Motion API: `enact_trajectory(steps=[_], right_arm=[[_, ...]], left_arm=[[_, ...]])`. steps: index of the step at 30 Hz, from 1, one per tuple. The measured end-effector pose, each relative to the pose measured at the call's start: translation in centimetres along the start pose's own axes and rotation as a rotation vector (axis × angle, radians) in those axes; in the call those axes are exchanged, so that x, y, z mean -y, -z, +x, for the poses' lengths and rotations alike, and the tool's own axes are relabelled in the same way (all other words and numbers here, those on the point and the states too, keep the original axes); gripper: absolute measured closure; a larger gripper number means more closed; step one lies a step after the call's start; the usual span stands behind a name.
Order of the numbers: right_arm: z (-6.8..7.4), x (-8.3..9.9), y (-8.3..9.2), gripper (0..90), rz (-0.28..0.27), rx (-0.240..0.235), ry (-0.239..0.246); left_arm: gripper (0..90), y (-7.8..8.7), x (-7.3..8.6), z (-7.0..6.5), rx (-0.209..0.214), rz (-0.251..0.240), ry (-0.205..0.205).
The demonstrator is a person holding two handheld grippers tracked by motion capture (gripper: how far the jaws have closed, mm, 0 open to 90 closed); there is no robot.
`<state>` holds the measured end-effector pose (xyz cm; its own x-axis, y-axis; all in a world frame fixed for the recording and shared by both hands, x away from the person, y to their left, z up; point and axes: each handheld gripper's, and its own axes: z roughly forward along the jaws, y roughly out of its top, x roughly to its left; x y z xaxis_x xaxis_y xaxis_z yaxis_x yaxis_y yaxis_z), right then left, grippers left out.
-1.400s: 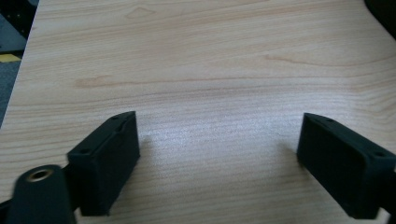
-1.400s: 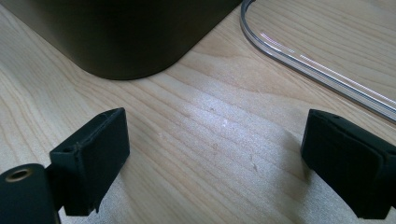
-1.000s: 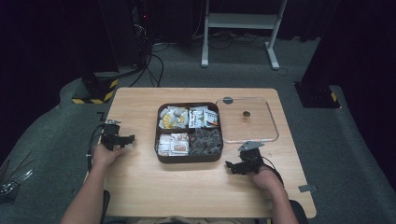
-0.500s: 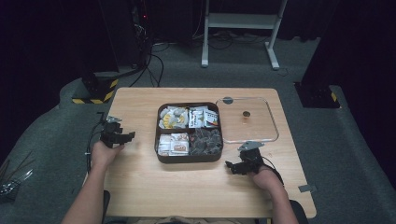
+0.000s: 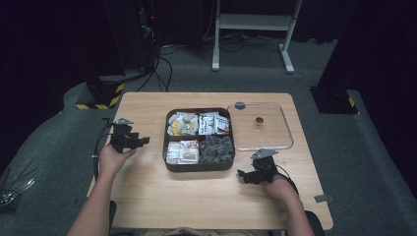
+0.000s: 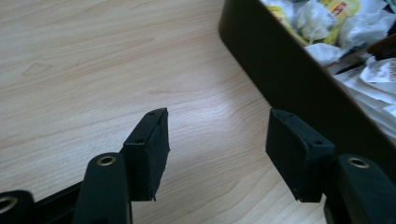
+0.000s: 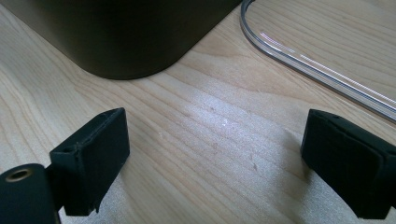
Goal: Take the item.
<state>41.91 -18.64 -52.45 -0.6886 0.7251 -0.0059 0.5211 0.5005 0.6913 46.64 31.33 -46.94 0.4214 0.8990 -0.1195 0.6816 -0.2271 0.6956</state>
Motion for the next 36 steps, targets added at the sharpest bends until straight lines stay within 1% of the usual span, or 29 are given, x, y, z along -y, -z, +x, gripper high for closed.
enact_trajectory(steps=[2, 3, 5, 6, 8, 9, 10, 12, 13, 15, 21, 23, 24, 25, 26, 28, 29, 30, 31, 32, 36], right_arm=[[0.0, 0.0, 0.0, 7.8, 0.0, 0.0, 0.0], [0.0, 0.0, 0.0, 7.8, 0.0, 0.0, 0.0], [0.0, 0.0, 0.0, 7.8, 0.0, 0.0, 0.0], [0.0, 0.0, 0.0, 7.8, 0.0, 0.0, 0.0], [0.0, 0.0, 0.0, 7.8, 0.0, 0.0, 0.0], [0.0, 0.0, 0.0, 7.8, 0.0, 0.0, 0.0], [0.0, 0.0, 0.0, 7.8, 0.0, 0.0, -0.001], [0.0, 0.0, 0.0, 7.8, 0.002, 0.0, -0.001], [0.0, 0.0, 0.0, 7.8, 0.001, 0.0, 0.0], [0.0, 0.0, 0.0, 7.8, 0.001, 0.0, 0.0], [0.1, 0.0, 0.0, 7.8, -0.001, 0.003, -0.005], [0.1, 0.1, 0.1, 7.8, -0.001, 0.004, -0.006], [0.1, 0.1, 0.1, 7.8, -0.002, 0.005, -0.005], [0.1, 0.1, 0.1, 7.8, -0.002, 0.005, -0.004], [0.1, 0.1, 0.1, 7.8, -0.002, 0.005, -0.004], [0.1, 0.1, 0.1, 7.8, -0.002, 0.006, -0.005], [0.1, 0.2, 0.1, 7.8, 0.0, 0.008, -0.007], [0.1, 0.2, 0.1, 7.8, 0.0, 0.008, -0.007], [0.1, 0.2, 0.2, 7.8, -0.001, 0.009, -0.01], [0.1, 0.2, 0.2, 7.8, -0.001, 0.009, -0.01], [0.1, 0.2, 0.2, 7.8, -0.003, 0.011, -0.007]], left_arm=[[40.8, 0.1, -0.3, -0.4, 0.008, -0.003, -0.008], [40.9, 0.1, -0.5, -0.6, 0.011, -0.004, -0.02], [41.5, 0.1, -0.7, -1.0, 0.022, -0.008, -0.019], [41.5, 0.2, -0.8, -1.2, 0.028, -0.012, -0.025], [42.0, 0.3, -1.0, -1.5, 0.041, -0.018, -0.021], [42.3, 0.4, -1.1, -1.6, 0.047, -0.02, -0.027], [43.0, 0.4, -1.2, -1.7, 0.052, -0.023, -0.023], [43.5, 0.4, -1.4, -2.0, 0.062, -0.021, -0.028], [43.7, 0.5, -1.7, -2.4, 0.07, -0.024, -0.037], [43.9, 0.5, -1.8, -2.6, 0.074, -0.024, -0.041], [44.1, 0.3, -2.8, -3.9, 0.087, -0.021, -0.073], [44.0, 0.1, -3.0, -4.5, 0.077, -0.014, -0.099], [43.9, 0.0, -3.1, -4.8, 0.08, -0.016, -0.111], [43.9, -0.2, -3.3, -5.0, 0.093, -0.014, -0.119], [43.8, -0.2, -3.3, -5.0, 0.093, -0.014, -0.119], [43.9, -0.3, -3.5, -5.3, 0.109, -0.016, -0.123], [44.6, -0.3, -3.6, -5.6, 0.12, -0.018, -0.132], [44.9, -0.3, -3.6, -5.6, 0.12, -0.018, -0.132], [45.3, -0.5, -3.8, -5.9, 0.135, -0.022, -0.137], [45.5, -0.5, -3.8, -5.9, 0.135, -0.022, -0.137], [45.9, -1.0, -4.0, -6.7, 0.159, -0.01, -0.155]])
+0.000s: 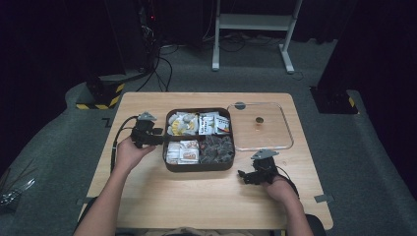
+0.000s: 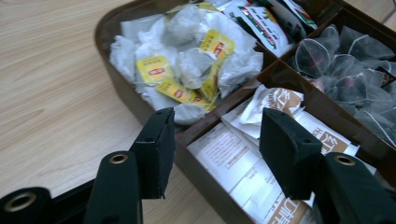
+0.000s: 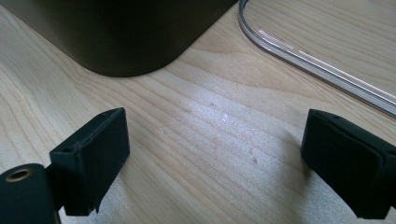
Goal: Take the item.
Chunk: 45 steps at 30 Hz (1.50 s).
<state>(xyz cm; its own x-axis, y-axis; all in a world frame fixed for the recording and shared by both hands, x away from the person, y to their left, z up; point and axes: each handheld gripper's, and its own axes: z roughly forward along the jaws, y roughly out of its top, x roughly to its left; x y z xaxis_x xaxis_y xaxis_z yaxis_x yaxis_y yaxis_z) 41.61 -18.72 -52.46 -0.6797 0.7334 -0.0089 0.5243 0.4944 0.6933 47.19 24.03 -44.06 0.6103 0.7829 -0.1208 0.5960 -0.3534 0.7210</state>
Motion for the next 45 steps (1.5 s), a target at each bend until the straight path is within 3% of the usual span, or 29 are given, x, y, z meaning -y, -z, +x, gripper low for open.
enact_trajectory(steps=[13, 42, 45], right_arm=[[0.2, 0.2, 0.2, 7.8, 0.001, 0.007, -0.009], [0.4, 0.4, 0.4, 7.8, 0.003, 0.013, -0.017], [0.4, 0.4, 0.4, 7.8, 0.001, 0.014, -0.016]], left_arm=[[46.9, -2.0, -0.8, -1.2, 0.048, 0.021, -0.034], [46.9, -5.9, -1.6, -3.1, 0.079, 0.133, -0.099], [46.9, -6.5, -1.7, -3.5, 0.079, 0.153, -0.124]])
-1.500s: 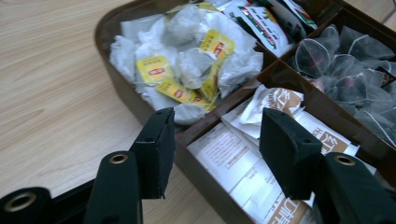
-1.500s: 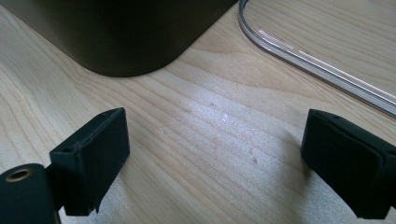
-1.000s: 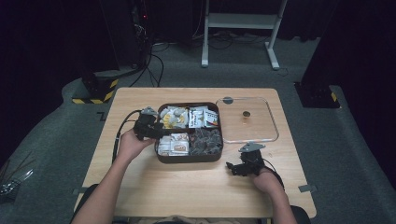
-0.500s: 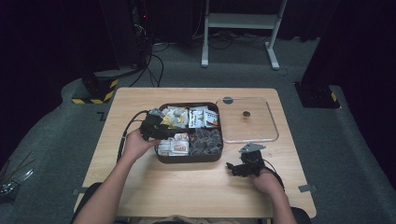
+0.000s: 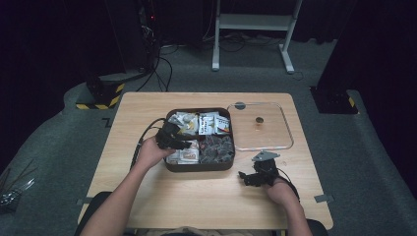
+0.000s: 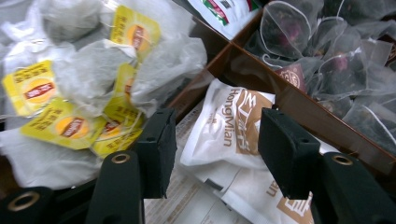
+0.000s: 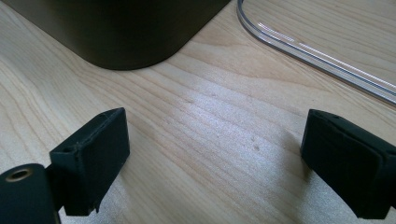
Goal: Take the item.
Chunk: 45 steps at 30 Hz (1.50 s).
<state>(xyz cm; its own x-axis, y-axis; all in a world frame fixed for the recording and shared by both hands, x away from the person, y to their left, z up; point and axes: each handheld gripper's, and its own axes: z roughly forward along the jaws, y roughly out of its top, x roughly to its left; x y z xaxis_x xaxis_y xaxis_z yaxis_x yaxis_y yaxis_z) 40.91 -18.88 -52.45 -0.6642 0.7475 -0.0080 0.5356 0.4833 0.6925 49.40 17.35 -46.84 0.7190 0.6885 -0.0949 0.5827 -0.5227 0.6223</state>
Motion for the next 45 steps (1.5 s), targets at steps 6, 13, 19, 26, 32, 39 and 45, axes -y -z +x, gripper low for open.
enact_trajectory(steps=[6, 13, 19, 26, 32, 39, 45], right_arm=[[0.0, 0.0, 0.0, 7.8, -0.001, 0.001, 0.001], [0.0, 0.0, 0.0, 7.9, -0.001, 0.001, 0.0], [0.0, 0.0, 0.0, 7.9, -0.001, 0.001, 0.001], [0.0, 0.1, 0.1, 7.8, -0.002, 0.001, 0.001], [0.0, 0.1, 0.1, 7.9, -0.001, 0.001, 0.001], [0.0, 0.1, 0.1, 7.9, -0.002, 0.001, 0.001], [0.0, 0.1, 0.1, 7.8, -0.002, 0.001, 0.001]], left_arm=[[47.3, -0.8, 0.0, -0.2, 0.01, 0.04, -0.01], [55.5, -0.9, 0.1, 0.0, 0.05, 0.045, 0.003], [73.0, -0.6, 0.0, -0.1, 0.068, 0.038, -0.004], [80.0, -0.4, -0.2, -0.1, 0.074, 0.058, 0.016], [81.2, 0.0, -0.2, -0.1, 0.071, 0.056, 0.026], [81.5, 0.4, -0.2, 0.1, 0.075, 0.05, 0.03], [81.5, 1.1, -0.3, 0.1, 0.065, 0.027, 0.027]])
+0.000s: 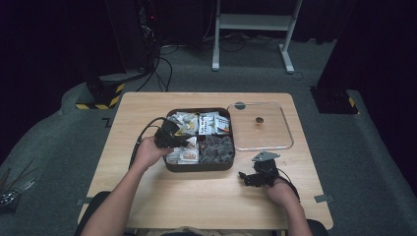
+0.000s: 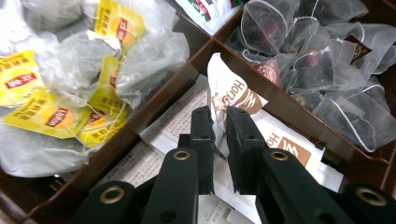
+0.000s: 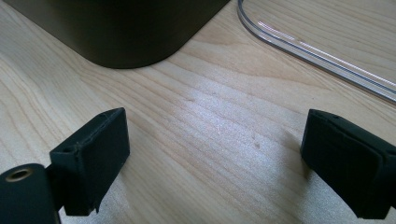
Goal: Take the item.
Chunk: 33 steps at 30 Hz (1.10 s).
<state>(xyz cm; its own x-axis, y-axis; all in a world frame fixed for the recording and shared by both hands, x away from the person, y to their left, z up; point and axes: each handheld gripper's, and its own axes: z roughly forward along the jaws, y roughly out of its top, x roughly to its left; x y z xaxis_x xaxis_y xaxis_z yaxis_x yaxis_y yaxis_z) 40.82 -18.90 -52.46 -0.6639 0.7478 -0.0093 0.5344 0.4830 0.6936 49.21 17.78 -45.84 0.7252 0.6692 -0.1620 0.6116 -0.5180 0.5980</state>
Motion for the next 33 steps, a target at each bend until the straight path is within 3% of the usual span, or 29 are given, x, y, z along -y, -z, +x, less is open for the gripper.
enact_trajectory(steps=[13, 33], right_arm=[[0.0, 0.0, 0.0, 7.8, 0.0, -0.002, 0.001], [-0.1, -0.1, -0.1, 7.7, 0.002, -0.012, 0.007]], left_arm=[[81.5, 1.9, 0.4, 0.2, -0.03, -0.071, 0.021], [81.4, 4.3, 1.3, 0.9, -0.057, -0.122, 0.054]])
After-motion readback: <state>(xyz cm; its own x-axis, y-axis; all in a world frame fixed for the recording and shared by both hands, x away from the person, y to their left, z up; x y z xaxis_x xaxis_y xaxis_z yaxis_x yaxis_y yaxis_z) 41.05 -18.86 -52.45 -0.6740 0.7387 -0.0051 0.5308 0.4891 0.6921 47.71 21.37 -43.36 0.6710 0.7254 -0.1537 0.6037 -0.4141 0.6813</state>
